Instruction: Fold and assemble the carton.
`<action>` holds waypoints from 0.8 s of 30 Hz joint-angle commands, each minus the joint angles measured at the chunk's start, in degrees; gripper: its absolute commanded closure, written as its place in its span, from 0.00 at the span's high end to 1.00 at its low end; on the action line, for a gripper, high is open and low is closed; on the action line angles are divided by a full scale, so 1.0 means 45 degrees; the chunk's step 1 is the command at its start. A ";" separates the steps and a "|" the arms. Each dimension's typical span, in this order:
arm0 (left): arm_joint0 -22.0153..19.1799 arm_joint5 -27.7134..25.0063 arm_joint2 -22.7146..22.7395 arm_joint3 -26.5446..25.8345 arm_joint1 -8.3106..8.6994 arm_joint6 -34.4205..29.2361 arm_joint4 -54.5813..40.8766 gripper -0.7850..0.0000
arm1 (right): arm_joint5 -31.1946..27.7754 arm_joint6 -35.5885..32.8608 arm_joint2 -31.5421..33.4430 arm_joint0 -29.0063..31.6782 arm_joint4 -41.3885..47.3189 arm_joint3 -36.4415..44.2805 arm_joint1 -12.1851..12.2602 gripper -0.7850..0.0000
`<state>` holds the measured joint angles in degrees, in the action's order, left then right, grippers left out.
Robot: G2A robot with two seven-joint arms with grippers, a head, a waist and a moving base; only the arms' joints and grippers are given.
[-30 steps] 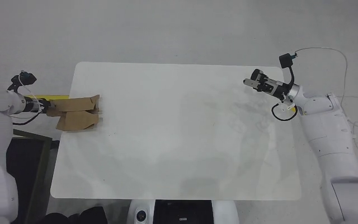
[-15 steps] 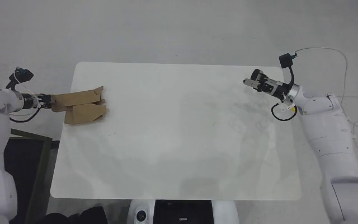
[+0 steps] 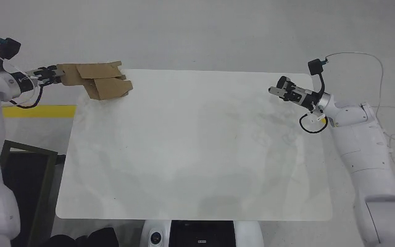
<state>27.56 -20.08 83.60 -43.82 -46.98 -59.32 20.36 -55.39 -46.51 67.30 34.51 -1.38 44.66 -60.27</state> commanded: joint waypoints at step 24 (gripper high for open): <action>-0.0665 -0.0283 -0.3731 -0.4018 -0.1322 0.0948 -0.3790 0.00 | 0.0000 0.0000 0.0000 0.0000 0.0000 0.0000 0.0000 1.00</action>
<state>24.62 -21.25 67.70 -61.51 -52.66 -55.19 4.03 -55.39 -46.51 67.30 34.51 -1.38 44.66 -60.27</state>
